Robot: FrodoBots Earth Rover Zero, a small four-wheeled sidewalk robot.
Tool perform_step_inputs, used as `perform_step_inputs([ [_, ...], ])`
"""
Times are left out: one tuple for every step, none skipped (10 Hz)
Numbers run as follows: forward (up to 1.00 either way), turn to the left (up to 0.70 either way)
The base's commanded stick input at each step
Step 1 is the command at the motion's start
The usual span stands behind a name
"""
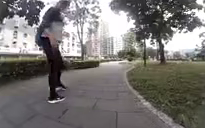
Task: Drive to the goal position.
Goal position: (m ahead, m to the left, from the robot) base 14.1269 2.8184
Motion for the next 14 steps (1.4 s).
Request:
perform_step_inputs([
  [0.85,0.00],
  [0.85,0.00],
  [0.81,0.00],
  [0.46,0.00],
  [0.00,0.00],
  [0.00,0.00],
  [0.00,0.00],
  [0.00,0.00],
  [0.00,0.00],
  [0.00,0.00],
  [0.00,-0.48],
  [0.00,-0.85],
  [0.00,-0.85],
  [0.00,-0.85],
])
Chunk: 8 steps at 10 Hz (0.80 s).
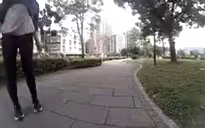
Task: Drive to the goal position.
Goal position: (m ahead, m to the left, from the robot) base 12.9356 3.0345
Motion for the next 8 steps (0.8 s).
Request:
perform_step_inputs([
  [0.00,-0.85],
  [0.00,-0.54],
  [0.00,0.00],
  [0.00,0.00],
  [0.00,0.00],
  [0.00,0.00],
  [0.00,0.00],
  [0.00,0.00],
])
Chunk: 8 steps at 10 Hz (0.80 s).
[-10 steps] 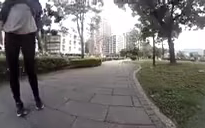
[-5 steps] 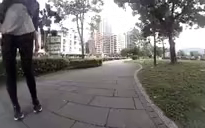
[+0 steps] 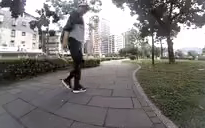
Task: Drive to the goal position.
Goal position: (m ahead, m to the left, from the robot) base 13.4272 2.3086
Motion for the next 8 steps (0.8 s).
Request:
perform_step_inputs([
  [0.00,0.00],
  [0.00,0.00],
  [0.00,0.00],
  [0.38,0.00],
  [0.85,0.00],
  [0.85,0.00],
  [0.85,0.00],
  [0.85,0.00],
])
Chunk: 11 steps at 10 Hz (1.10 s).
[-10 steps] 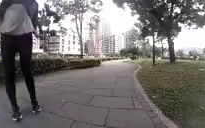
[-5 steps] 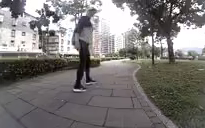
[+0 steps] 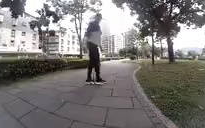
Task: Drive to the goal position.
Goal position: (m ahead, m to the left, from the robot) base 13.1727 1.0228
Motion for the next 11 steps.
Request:
perform_step_inputs([
  [0.55,0.00],
  [0.02,0.00],
  [0.00,0.00],
  [0.00,0.00],
  [0.00,0.00],
  [0.00,0.00],
  [0.00,0.00],
  [0.00,0.00],
  [0.00,0.00],
  [0.00,0.00],
  [0.15,0.00],
])
